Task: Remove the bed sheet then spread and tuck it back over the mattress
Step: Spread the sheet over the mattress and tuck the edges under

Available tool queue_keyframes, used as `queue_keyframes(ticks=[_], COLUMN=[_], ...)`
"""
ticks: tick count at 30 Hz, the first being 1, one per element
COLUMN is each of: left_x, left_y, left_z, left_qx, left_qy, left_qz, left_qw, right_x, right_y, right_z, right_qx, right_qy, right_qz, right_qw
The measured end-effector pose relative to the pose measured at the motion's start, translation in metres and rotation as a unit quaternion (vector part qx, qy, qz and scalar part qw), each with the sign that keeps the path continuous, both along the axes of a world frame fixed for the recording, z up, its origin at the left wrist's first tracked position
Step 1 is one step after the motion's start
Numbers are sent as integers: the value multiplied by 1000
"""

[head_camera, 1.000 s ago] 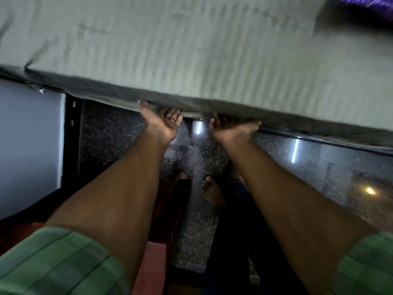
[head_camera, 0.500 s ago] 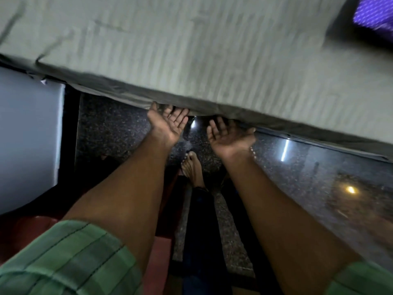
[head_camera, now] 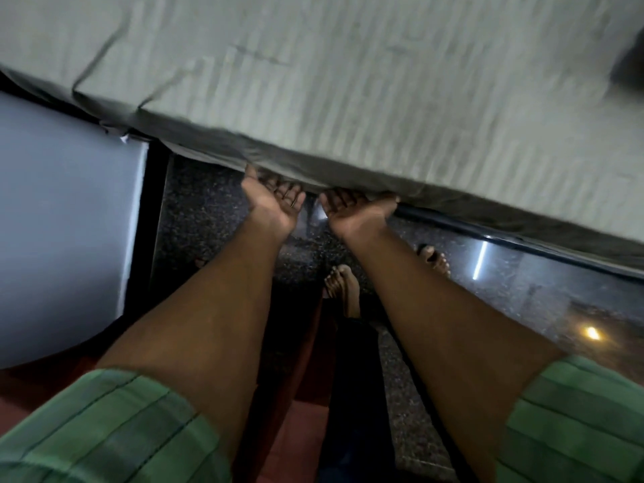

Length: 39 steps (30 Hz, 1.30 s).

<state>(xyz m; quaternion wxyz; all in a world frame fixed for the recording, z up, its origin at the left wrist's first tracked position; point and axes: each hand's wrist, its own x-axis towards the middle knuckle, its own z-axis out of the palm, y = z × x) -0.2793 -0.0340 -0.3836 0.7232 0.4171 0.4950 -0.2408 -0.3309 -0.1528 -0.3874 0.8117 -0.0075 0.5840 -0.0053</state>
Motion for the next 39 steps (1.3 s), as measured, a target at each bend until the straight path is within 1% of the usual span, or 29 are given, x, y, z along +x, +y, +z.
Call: queue_keyframes(ticks=[3, 5, 8, 10, 12, 15, 17, 19, 21, 22, 23, 24, 25, 27, 28, 30, 32, 34, 36, 39], left_x=[11, 12, 13, 15, 21, 33, 40, 41, 38, 35, 31, 30, 28, 30, 30, 35, 45, 53, 58, 66], left_y=[7, 7, 5, 1, -2, -4, -4, 6, 25, 36, 48, 58, 66, 83, 86, 92, 96, 104, 111, 122], left_z=[-2, -3, -4, 1, 0, 1, -3, -9, -15, -17, -17, -16, -15, -9, -9, -7, -9, -14, -18, -24], left_qx=[-2, 13, 68, 91, 71, 0, -32, -33, -13, 19, 52, 74, 86, 100, 102, 101, 88, 60, 29, 23], left_qy=[-11, -9, -9, -7, -14, -16, -9, -4, 4, 13, 24, 30, 35, 48, 51, 50, 34, 14, -1, -4], left_qz=[19, 13, 5, 11, 39, 103, 105, 73, -16, -78, -140, -177, -186, -163, -148, -114, -66, -27, -1, 11], left_qw=[1000, 1000, 998, 996, 997, 995, 994, 997, 1000, 997, 989, 981, 978, 980, 982, 987, 993, 998, 1000, 1000], right_x=[4, 10, 24, 33, 44, 48, 44, 36, 28, 22, 15, 7, -3, -9, -8, 6, 29, 51, 67, 79], right_y=[9, 12, 18, 17, 17, 21, 17, 12, 12, 15, 19, 24, 29, 46, 54, 72, 91, 108, 118, 129], right_z=[-2, 0, 1, 4, 8, -1, -15, -24, -22, -17, -12, -9, -8, -4, -5, -4, -2, -5, -5, -4], right_qx=[6, 5, 0, 3, 9, 5, -14, -17, -8, -21, -44, -67, -81, -84, -71, -36, -30, -28, -23, -7], right_qy=[-3, 2, 46, 51, 46, 47, 29, 25, -3, -2, 10, 30, 51, 83, 87, 61, 28, 11, 4, 10], right_qz=[-29, -53, -85, -116, -153, -177, -147, -102, -44, -2, 45, 90, 122, 161, 173, 202, 228, 206, 149, 80], right_qw=[1000, 999, 995, 992, 987, 983, 989, 994, 999, 1000, 998, 993, 988, 980, 979, 977, 973, 978, 989, 997])
